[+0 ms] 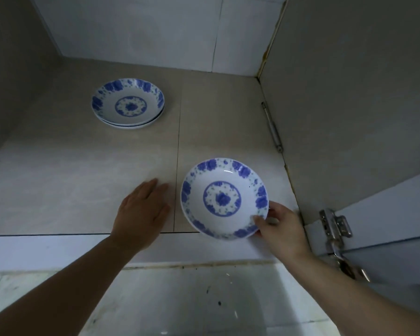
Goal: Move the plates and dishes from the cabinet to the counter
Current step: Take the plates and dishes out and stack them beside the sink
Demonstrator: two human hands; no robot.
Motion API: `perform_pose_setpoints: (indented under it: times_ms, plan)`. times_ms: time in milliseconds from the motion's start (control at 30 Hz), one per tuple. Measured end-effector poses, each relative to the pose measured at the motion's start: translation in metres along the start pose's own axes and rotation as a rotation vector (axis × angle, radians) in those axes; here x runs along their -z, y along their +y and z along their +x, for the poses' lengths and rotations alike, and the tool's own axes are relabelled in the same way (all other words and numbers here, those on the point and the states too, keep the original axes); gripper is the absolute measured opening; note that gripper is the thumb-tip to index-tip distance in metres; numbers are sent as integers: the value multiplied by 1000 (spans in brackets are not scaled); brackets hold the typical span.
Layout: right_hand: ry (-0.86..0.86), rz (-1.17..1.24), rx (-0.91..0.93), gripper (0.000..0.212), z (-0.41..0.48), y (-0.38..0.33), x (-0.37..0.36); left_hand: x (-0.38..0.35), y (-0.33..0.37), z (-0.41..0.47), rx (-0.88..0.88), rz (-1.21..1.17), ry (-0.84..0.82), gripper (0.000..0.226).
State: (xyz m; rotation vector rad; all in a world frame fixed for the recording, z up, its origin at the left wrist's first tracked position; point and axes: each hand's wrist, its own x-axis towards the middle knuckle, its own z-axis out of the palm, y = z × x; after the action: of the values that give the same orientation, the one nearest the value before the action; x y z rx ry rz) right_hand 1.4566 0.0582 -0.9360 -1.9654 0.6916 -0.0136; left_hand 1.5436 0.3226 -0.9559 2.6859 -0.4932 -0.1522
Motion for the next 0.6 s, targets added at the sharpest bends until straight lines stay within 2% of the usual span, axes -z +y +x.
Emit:
perform_pose_setpoints:
  times_ms: [100,200,300,400,600]
  plan:
    - [-44,-60,90,24,1,-3,9,10,20,1,51,-164,72,48]
    - [-71,-160,216,34,7,-18,16,15,44,10,33,-304,118,46]
    - [-64,-269,266,47,20,-23,11,9,60,23,48,-313,93,48]
    - [-35,-355,291,43,24,-17,6,0,69,25,87,-339,39,49]
    - [-43,-355,316,41,8,-10,0,-8,71,3,103,-372,106,47]
